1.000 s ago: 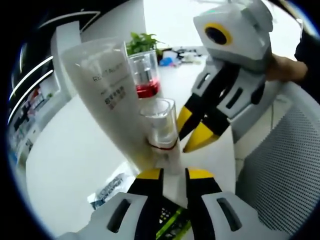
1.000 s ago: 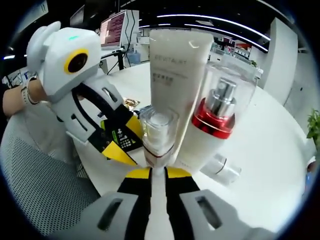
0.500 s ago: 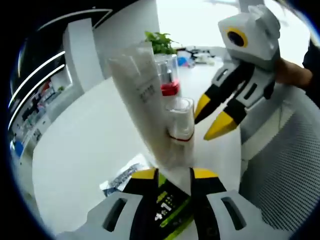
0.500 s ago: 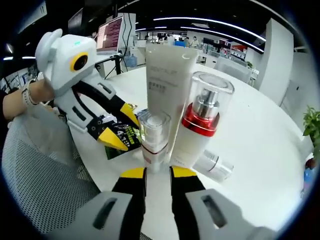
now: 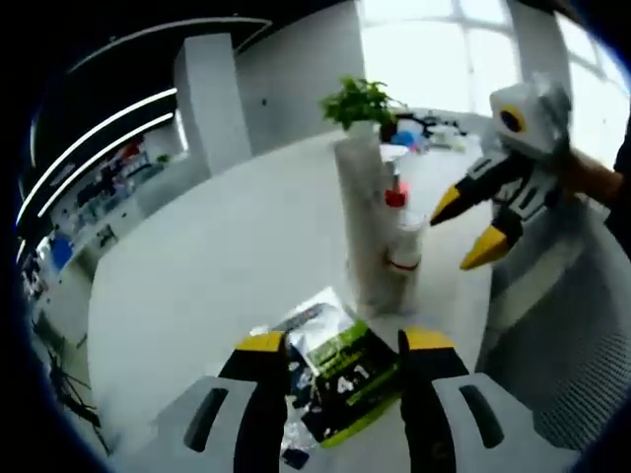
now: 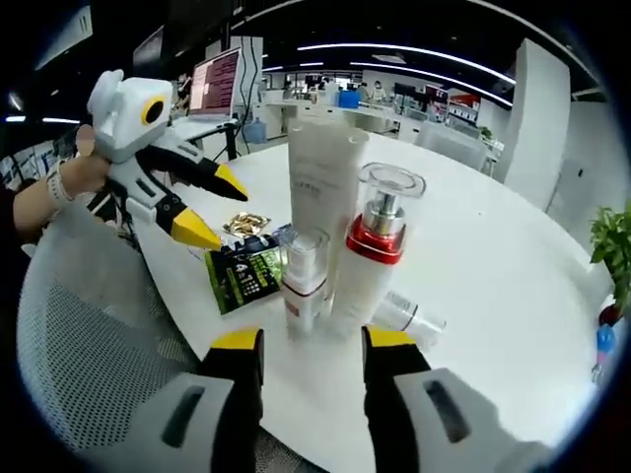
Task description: Arrange the skincare products in the storage area until every visible bottle or jar stands upright without overlapping.
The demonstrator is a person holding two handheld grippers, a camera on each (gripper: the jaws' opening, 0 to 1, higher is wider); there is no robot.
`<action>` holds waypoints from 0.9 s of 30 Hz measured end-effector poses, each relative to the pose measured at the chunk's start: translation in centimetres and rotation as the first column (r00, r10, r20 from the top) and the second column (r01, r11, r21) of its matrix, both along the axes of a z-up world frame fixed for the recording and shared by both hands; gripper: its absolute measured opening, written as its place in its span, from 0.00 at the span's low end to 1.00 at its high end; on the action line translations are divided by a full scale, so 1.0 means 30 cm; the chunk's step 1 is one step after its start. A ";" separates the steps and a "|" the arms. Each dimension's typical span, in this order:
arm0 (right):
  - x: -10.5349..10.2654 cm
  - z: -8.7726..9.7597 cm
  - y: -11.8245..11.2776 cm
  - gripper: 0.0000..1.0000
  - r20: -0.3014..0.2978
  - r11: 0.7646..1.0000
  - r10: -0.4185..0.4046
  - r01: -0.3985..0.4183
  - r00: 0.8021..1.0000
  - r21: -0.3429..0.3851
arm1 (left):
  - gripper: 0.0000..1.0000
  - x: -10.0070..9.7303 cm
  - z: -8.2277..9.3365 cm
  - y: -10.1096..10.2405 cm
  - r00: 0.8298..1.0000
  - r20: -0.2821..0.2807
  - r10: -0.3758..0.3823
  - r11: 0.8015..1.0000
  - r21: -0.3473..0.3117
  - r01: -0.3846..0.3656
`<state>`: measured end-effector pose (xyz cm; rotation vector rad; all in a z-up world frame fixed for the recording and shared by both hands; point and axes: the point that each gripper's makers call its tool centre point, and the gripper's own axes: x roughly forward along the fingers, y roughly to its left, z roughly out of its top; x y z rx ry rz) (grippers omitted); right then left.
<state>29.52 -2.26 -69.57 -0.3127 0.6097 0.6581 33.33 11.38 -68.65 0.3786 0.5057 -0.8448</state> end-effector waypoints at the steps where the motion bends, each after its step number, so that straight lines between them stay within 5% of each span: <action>1: -0.002 0.007 0.000 0.47 0.010 1.000 -0.001 0.001 1.000 0.000 | 0.53 0.010 0.007 0.024 0.999 0.020 0.034 0.999 0.010 -0.034; 4: -0.010 0.019 0.000 0.54 0.018 1.000 0.004 -0.004 1.000 -0.001 | 0.66 0.015 0.013 0.069 0.995 0.028 0.092 0.996 0.020 -0.092; 10: -0.028 0.038 -0.017 0.64 0.036 1.000 -0.002 0.002 0.999 -0.001 | 0.70 -0.011 0.039 0.122 0.988 0.014 0.151 0.988 -0.032 -0.150; 27: -0.056 0.083 -0.052 0.94 0.101 0.999 -0.024 0.022 0.995 0.025 | 0.85 -0.099 0.051 0.200 0.963 0.035 0.268 0.963 -0.036 -0.267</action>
